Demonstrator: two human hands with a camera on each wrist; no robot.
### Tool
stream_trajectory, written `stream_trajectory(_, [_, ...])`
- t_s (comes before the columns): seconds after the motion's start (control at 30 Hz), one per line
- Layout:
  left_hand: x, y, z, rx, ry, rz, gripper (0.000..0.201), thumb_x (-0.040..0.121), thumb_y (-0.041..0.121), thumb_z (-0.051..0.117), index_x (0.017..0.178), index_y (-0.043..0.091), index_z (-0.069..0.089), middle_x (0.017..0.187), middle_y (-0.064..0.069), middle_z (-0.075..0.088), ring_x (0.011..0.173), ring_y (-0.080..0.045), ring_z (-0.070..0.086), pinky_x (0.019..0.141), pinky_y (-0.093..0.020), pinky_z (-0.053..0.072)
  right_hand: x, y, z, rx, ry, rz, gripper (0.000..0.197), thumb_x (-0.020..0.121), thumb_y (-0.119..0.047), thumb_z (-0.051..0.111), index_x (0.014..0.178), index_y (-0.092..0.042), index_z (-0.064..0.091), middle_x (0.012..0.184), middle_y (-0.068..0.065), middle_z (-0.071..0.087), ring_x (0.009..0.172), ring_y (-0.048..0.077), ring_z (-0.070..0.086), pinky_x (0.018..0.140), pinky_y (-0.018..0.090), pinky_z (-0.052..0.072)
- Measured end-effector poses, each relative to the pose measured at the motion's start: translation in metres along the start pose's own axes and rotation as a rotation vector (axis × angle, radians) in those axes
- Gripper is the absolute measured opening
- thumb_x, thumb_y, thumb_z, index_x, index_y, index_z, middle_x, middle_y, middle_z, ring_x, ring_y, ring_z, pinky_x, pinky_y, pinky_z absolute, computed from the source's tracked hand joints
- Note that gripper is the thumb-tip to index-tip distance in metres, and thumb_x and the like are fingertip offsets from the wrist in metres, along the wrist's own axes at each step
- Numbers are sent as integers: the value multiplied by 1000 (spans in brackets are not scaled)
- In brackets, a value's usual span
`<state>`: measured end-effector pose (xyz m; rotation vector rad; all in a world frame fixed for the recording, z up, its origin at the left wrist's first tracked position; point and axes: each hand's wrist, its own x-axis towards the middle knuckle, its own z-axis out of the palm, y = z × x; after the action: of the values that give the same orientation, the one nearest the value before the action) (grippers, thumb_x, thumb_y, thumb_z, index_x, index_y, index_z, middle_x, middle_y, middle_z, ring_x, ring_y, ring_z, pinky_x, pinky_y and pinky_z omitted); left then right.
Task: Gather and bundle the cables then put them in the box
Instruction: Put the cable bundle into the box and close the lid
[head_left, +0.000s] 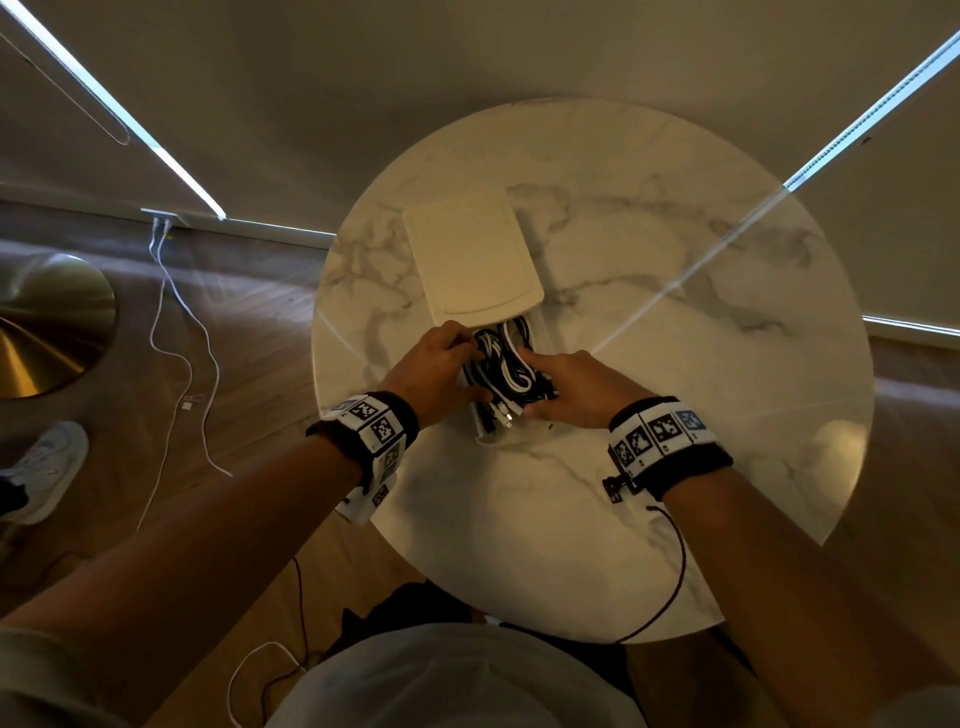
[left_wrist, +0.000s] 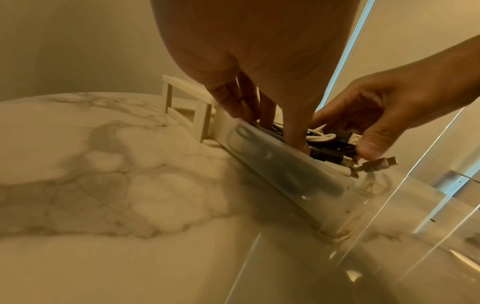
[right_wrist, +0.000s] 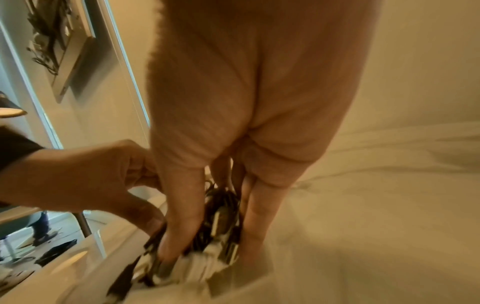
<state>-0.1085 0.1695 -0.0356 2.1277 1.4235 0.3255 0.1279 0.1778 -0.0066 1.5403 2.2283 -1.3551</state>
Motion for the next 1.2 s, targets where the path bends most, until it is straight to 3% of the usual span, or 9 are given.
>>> stream_trajectory(0.13, [-1,2,1,-1,1,-19,51,73,30,85,114,4,70,123,-14,56,109,-33,56,92,-43,52,-2,6,-7,-81,-71,1,101,76,-6,85,157,-36,32,125,10,68,109,26,66,94,41,54])
stream_trajectory(0.27, [-1,2,1,-1,6,-18,50,72,30,85,113,4,70,123,-14,57,108,-33,56,91,-44,52,-1,1,3,-191,-5,-1,95,85,2,73,161,-23,24,134,19,62,113,34,64,93,43,54])
stream_trajectory(0.47, [-1,1,4,-23,3,-37,49,72,29,85,111,4,70,122,-12,57,108,-32,56,92,-45,52,-8,8,27,-279,87,-11,88,93,8,54,163,-17,7,165,19,25,127,40,55,102,46,48])
stream_trajectory(0.53, [-2,2,3,-20,3,-50,50,73,30,85,113,4,70,123,-11,56,111,-31,55,94,-44,51,-14,5,21,-165,83,-51,85,93,4,56,163,-19,12,163,17,31,126,36,56,104,46,48])
stream_trajectory(0.63, [-1,3,3,-19,2,-61,51,73,31,85,114,4,70,125,-12,56,112,-32,54,95,-44,50,-27,-3,5,-56,144,-147,70,93,-9,66,156,-17,36,141,11,58,112,28,64,98,44,52])
stream_trajectory(0.73, [-1,6,3,-7,-2,-68,52,73,32,85,115,4,70,127,-13,55,114,-33,53,97,-43,49,-36,-11,1,-64,296,-130,49,96,-16,69,143,-9,57,136,18,63,115,35,64,100,43,50])
stream_trajectory(0.83, [-2,7,3,-5,8,-70,53,74,31,84,117,4,69,129,-13,55,117,-32,52,99,-40,47,-33,-12,14,-101,373,-121,39,91,-7,74,129,0,67,134,21,64,110,43,67,93,52,55])
stream_trajectory(1.03, [-4,8,7,62,17,-59,55,76,35,81,120,5,68,130,-11,55,115,-29,55,99,-40,49,-14,-8,37,-264,349,-56,34,85,9,68,119,5,67,131,23,64,105,43,65,84,43,54])
stream_trajectory(1.2, [-4,7,7,121,35,-7,54,77,36,81,119,5,69,129,-13,57,113,-32,57,96,-42,51,-11,-15,42,-276,384,-19,44,100,-24,54,136,1,53,144,24,50,118,38,58,93,39,48])
